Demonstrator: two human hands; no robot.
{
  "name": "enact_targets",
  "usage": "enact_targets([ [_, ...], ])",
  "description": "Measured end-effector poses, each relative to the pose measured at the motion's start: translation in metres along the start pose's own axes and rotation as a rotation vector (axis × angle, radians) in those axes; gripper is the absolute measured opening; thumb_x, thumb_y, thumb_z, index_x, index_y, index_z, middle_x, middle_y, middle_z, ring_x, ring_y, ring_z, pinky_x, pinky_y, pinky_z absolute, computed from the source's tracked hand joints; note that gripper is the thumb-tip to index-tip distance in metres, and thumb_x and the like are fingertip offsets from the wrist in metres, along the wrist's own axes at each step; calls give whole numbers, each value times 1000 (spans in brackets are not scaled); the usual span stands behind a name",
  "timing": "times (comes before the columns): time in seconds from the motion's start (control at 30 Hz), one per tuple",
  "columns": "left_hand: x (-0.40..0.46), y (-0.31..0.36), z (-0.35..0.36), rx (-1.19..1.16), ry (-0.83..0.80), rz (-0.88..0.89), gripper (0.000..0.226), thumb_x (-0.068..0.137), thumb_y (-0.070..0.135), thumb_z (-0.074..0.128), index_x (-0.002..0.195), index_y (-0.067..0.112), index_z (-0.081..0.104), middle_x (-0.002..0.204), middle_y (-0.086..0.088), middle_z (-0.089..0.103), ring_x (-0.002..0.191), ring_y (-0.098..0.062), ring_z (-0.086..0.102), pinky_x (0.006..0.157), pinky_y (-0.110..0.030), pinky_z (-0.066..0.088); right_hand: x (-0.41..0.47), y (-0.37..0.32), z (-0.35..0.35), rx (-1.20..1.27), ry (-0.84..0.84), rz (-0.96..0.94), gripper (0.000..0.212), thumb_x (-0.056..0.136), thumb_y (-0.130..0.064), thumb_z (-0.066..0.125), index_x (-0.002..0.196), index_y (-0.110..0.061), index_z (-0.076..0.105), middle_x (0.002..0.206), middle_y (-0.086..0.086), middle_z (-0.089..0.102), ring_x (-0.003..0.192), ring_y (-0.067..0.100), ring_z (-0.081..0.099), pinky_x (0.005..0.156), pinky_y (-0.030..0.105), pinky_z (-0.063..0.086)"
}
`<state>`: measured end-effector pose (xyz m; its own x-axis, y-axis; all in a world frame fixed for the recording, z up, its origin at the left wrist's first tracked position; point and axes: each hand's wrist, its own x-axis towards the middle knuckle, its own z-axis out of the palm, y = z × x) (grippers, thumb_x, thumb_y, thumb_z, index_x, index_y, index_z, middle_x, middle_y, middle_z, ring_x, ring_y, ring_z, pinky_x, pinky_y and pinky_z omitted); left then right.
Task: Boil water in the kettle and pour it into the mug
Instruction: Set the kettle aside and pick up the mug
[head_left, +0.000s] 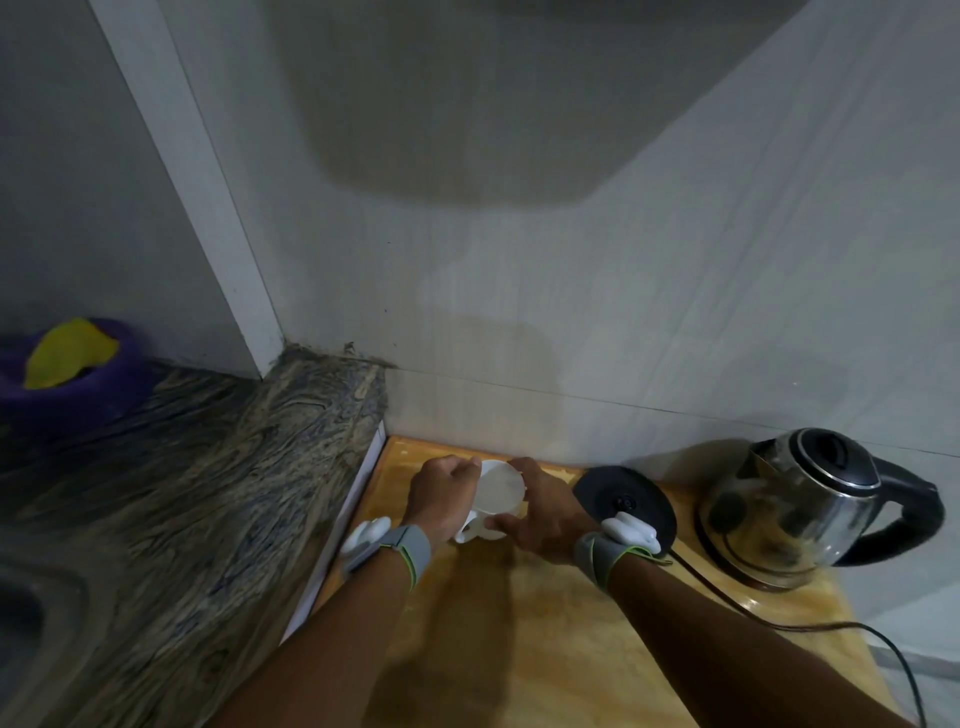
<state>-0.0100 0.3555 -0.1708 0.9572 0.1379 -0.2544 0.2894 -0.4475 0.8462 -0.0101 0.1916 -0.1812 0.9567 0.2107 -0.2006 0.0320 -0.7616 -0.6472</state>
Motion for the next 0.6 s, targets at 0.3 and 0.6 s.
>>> enact_targets([
  [0.3,-6,12,-10,-24,-47,7,35,103,36,55,94,8,75,101,-18,76,105,-39,69,95,-44,54,-12,-12,-10,-10,58,-27,74,74,-46,79,133,-21,41,129,3,58,115,24,56,97,40,50],
  [0.6,-17,46,-19,-33,-25,85,39,102,38,59,99,3,76,99,-17,77,101,-37,71,95,-44,57,-17,-20,-35,1,103,-32,75,68,-55,79,129,-30,43,123,-2,61,107,20,59,91,40,55],
])
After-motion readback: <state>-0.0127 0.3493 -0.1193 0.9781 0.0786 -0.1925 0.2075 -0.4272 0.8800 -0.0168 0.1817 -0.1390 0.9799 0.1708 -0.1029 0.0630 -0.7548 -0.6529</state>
